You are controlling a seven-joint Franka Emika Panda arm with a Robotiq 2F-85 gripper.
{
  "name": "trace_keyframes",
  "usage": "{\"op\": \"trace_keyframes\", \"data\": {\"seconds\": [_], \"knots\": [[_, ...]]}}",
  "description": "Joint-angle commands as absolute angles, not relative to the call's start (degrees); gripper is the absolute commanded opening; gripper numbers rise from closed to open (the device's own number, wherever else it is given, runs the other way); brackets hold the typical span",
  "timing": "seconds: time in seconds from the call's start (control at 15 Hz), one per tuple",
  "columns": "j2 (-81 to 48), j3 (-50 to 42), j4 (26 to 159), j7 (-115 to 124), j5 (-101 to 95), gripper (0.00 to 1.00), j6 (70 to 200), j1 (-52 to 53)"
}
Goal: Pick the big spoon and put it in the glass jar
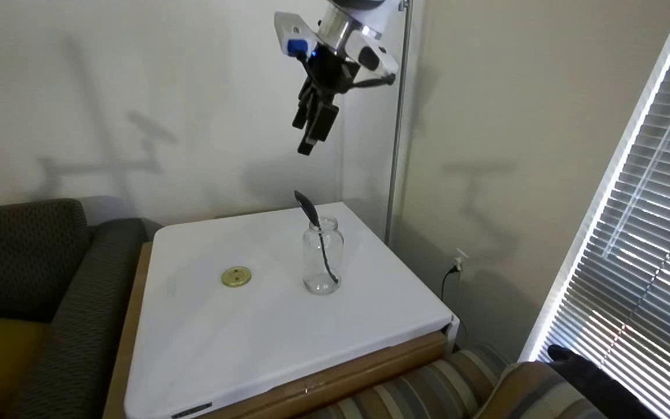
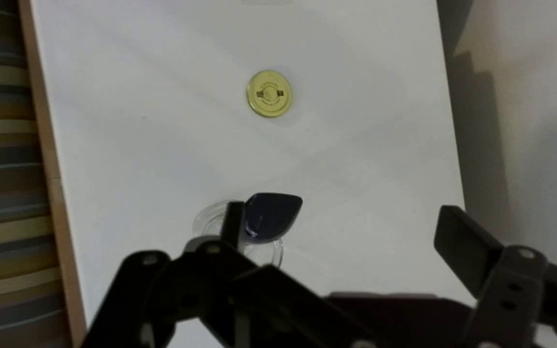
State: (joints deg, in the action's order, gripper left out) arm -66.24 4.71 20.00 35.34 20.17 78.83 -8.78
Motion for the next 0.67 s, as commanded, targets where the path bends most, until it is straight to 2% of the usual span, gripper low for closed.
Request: {"op": "trace_keyframes", "data": {"seconds": [0.0,0.4,0.6], "knots": [[-60.77,0.73,21.1,36.54,14.16,1.0,70.58,-5.42],[-55.35,-3.4,22.97,33.27,2.03,1.0,60.48,-0.24],[-55.83,-2.78,22.04,34.57,1.81,1.0,61.22,0.05]]}}
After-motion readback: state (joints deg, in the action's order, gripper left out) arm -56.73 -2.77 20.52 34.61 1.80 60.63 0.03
